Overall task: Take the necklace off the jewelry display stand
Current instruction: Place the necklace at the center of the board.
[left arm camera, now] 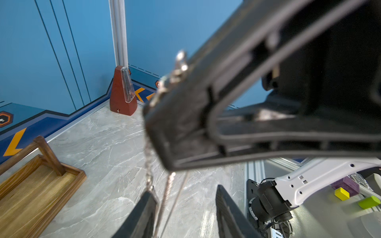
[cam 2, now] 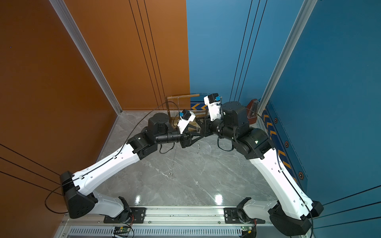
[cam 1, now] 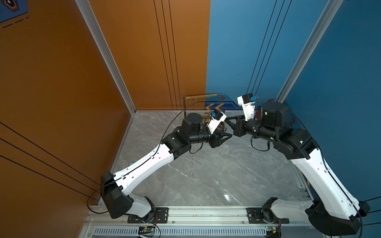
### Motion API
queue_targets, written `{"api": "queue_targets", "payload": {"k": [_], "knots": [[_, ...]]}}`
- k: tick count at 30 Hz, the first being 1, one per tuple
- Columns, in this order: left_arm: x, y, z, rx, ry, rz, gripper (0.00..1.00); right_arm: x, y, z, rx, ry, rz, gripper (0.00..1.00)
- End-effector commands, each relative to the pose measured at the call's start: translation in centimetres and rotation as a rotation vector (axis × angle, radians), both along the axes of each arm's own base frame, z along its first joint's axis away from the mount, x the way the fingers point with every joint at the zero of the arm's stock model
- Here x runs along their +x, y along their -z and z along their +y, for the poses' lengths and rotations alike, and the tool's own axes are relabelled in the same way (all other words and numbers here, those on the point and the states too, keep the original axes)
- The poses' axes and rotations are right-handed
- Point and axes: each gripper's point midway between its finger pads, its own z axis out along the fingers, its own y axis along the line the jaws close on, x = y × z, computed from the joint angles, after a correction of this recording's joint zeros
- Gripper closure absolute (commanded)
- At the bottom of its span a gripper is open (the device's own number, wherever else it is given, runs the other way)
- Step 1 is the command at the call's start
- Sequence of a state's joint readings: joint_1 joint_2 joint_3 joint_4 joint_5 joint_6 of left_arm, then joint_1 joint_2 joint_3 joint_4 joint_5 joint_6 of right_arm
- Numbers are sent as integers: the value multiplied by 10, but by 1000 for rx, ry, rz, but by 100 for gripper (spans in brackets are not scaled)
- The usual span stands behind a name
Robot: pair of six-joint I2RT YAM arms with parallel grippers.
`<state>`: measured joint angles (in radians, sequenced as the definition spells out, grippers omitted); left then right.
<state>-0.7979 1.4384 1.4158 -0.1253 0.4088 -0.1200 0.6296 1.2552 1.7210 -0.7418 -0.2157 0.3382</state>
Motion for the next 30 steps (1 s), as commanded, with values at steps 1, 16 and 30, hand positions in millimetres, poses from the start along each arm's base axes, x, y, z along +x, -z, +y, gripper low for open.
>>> {"api": "queue_targets", "payload": {"k": [1,16,30], "knots": [[16,7,13,37,-87,-8,50,-4,-4,4,16,-24,8,100],[4,4,4,20,-40,8,42,-5,-4,7,24,-34,17,100],[-9,3,7,-3,19,18,45,-6,-5,6,29,-35,19,100]]}}
